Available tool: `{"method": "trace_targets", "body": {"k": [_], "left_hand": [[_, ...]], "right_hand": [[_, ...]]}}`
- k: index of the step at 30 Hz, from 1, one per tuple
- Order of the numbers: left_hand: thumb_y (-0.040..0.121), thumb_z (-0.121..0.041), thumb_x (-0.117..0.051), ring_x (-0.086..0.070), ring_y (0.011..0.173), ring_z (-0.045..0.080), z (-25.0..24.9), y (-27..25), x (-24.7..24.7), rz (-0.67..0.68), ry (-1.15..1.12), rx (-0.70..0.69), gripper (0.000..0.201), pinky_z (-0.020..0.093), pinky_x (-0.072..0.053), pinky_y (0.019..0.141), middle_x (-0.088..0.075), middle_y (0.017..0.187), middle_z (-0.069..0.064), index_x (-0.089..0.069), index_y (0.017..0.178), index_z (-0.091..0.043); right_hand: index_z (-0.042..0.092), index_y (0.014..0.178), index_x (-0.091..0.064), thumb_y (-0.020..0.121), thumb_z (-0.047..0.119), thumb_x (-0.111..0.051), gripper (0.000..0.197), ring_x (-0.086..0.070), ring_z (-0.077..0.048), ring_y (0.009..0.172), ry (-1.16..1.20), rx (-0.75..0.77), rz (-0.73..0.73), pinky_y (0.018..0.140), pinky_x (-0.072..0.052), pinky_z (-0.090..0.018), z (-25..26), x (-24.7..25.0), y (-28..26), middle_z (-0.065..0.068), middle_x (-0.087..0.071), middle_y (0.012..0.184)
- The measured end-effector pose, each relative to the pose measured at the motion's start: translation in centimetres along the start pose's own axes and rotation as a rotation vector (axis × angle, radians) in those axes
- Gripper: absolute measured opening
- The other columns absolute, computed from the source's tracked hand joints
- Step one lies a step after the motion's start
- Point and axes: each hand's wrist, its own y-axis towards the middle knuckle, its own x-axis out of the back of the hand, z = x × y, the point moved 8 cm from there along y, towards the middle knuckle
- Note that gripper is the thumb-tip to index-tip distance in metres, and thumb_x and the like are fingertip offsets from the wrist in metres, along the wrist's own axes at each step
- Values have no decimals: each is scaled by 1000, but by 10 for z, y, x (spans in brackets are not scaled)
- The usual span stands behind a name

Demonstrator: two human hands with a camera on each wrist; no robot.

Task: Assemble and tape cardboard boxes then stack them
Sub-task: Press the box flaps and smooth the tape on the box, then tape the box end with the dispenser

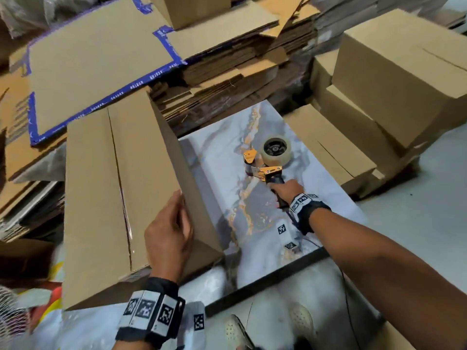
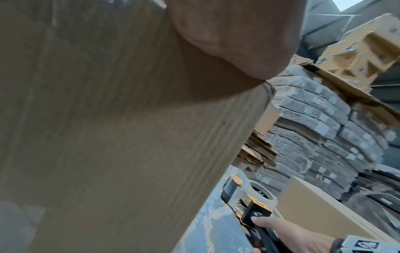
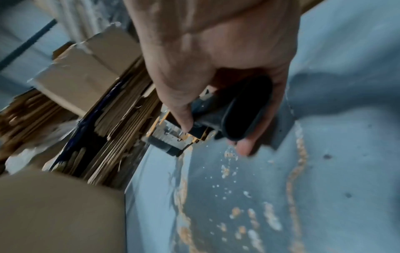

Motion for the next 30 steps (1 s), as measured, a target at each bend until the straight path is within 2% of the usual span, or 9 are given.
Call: {"method": "trace_targets", "body": {"k": [3,6,13,16,19,21,23,26,30], "left_hand": [[92,-24,-45,-74,84,25,-4,0,-1,-9,-16,-26,45,23,-48,79,-76,109,9,-68,128,-11],[88,-23,-47,-72,83,21,-5,0,-4,6,-7,-20,46,17,-47,81,-77,107,7,-69,127,-10],[87,-20,-51,-74,96,22,3,0,-8,45,-47,3,46,33,-58,90,-75,114,7,-67,129,-8],[90,-22,-49,-73,99,22,0,0,-5,36,-52,-40,47,29,-55,90,-74,119,7,-66,131,-7],[96,-18,-55,-73,81,22,0,1,6,-29,-127,-41,35,33,-58,75,-77,101,10,-69,127,-6],[100,-19,-58,-72,81,12,14,4,16,-71,-241,56,32,37,-60,75,-78,99,10,-69,128,-9],[101,-15,-54,-70,99,3,34,4,29,-73,-401,157,37,33,-58,91,-75,112,7,-62,137,-11],[106,-3,-41,-62,124,14,65,0,52,-44,-696,346,45,35,-49,106,-64,133,12,-44,150,-12],[106,1,-39,-67,97,21,118,-11,88,-166,-1143,685,29,30,-57,82,-64,118,19,-53,126,-15]], "right_hand": [[0,104,-62,77,31,-80,44,-71,-37,71,271,-207,311,73,-62,-54,-18,-33,9,-23,-70,83],[9,81,-46,83,7,-63,17,-57,-29,53,379,-293,544,57,-54,-38,-16,-58,-14,-15,-56,63],[-2,88,-55,96,-9,-55,11,-70,-25,49,550,-142,397,40,-53,-27,3,-53,-68,-27,-67,85],[3,91,-53,95,-11,-54,15,-62,-18,45,514,84,400,42,-50,-23,36,-45,-109,-23,-58,76],[4,95,-59,96,1,-63,5,-55,-14,43,428,299,342,42,-46,-21,76,-33,-160,-12,-56,62],[3,92,-62,96,9,-66,8,-55,-17,43,388,387,296,42,-47,-21,98,-28,-192,-13,-58,59],[2,94,-64,96,9,-65,8,-55,-22,45,344,453,318,45,-47,-24,119,-30,-221,-14,-59,59],[-2,94,-63,96,4,-62,7,-49,-25,49,233,505,422,50,-43,-29,141,-50,-258,-12,-56,58],[0,84,-58,96,3,-58,13,-50,-25,50,51,578,493,51,-44,-34,163,-93,-301,-12,-54,61]]}}
